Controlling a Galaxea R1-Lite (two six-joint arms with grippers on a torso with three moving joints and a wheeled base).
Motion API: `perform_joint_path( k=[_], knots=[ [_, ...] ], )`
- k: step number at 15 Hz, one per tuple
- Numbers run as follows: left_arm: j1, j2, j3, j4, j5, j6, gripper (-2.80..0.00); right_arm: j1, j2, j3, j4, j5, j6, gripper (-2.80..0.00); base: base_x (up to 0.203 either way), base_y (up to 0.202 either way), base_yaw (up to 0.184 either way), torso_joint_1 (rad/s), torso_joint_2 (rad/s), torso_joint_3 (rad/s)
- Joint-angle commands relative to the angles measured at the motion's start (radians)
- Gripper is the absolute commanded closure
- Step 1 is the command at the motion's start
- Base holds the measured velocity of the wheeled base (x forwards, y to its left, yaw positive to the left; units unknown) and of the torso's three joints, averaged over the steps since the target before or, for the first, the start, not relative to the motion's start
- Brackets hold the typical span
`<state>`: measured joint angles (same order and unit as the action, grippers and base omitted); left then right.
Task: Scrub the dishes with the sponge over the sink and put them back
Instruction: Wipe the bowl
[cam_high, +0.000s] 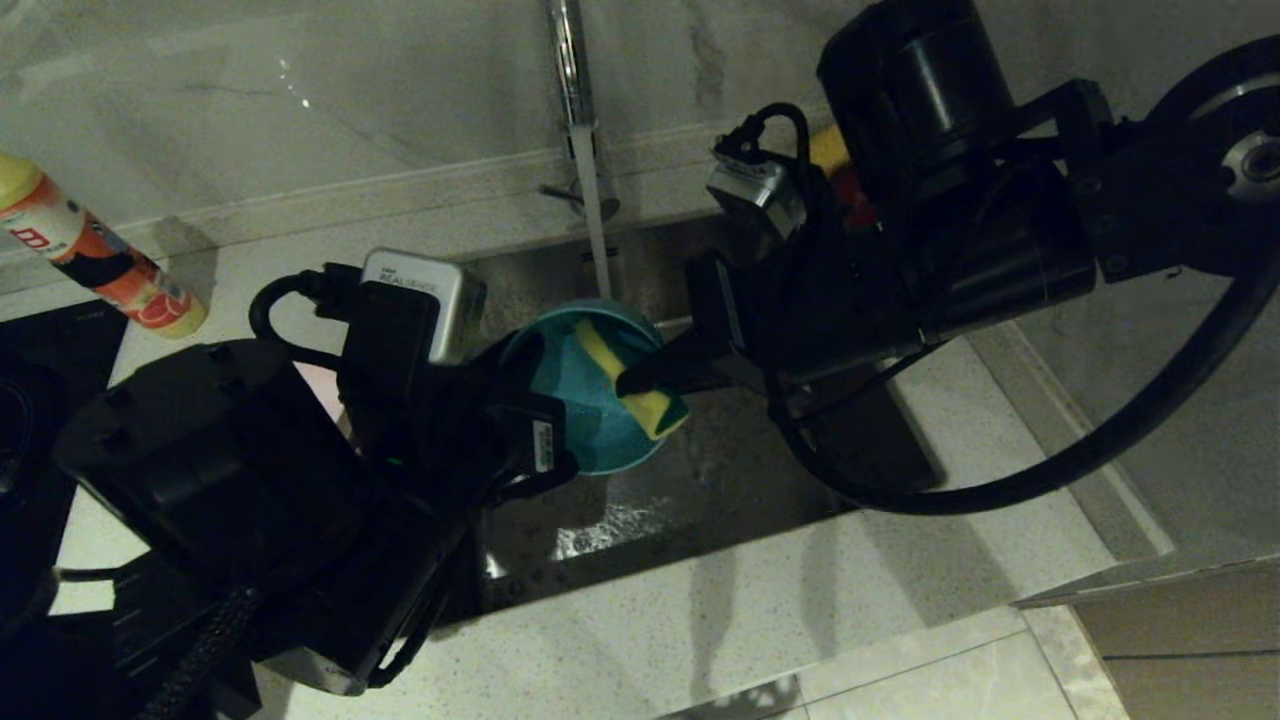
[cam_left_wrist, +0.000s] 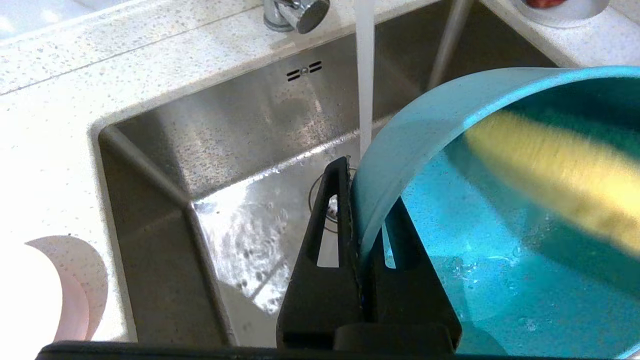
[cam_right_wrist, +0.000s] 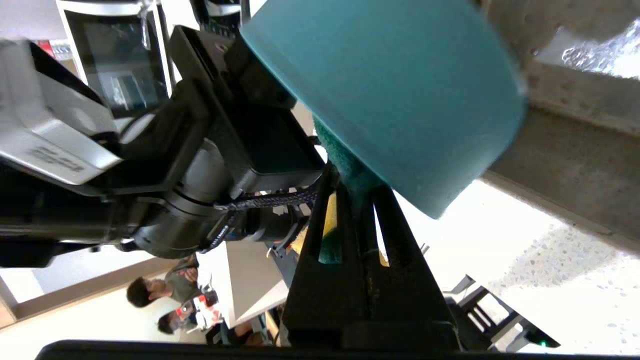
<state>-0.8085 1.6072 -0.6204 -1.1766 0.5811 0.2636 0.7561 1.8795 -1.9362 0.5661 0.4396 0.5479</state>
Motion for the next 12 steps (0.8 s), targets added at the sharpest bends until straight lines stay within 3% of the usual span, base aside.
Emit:
perform_joint_path(
  k=[1, 6, 12],
  knots=[
    [-0.001, 0.002, 0.020, -0.020, 0.003, 0.009, 0.00, -0.006, -0.011, -0.001, -0.005, 0.002, 0.003, 0.00, 0.000, 0.000, 0.000, 0.000, 0.00, 0.000],
    [0.002, -0.001, 0.007, -0.020, 0.025, -0.002, 0.00, -0.004, -0.063, 0.011, 0.027, 0.004, 0.019, 0.00, 0.000, 0.000, 0.000, 0.000, 0.00, 0.000],
    [0.057, 0.025, -0.012, -0.014, 0.044, -0.012, 0.00, 0.012, -0.190, 0.071, 0.074, 0.007, 0.029, 0.00, 0.000, 0.000, 0.000, 0.000, 0.00, 0.000]
  ],
)
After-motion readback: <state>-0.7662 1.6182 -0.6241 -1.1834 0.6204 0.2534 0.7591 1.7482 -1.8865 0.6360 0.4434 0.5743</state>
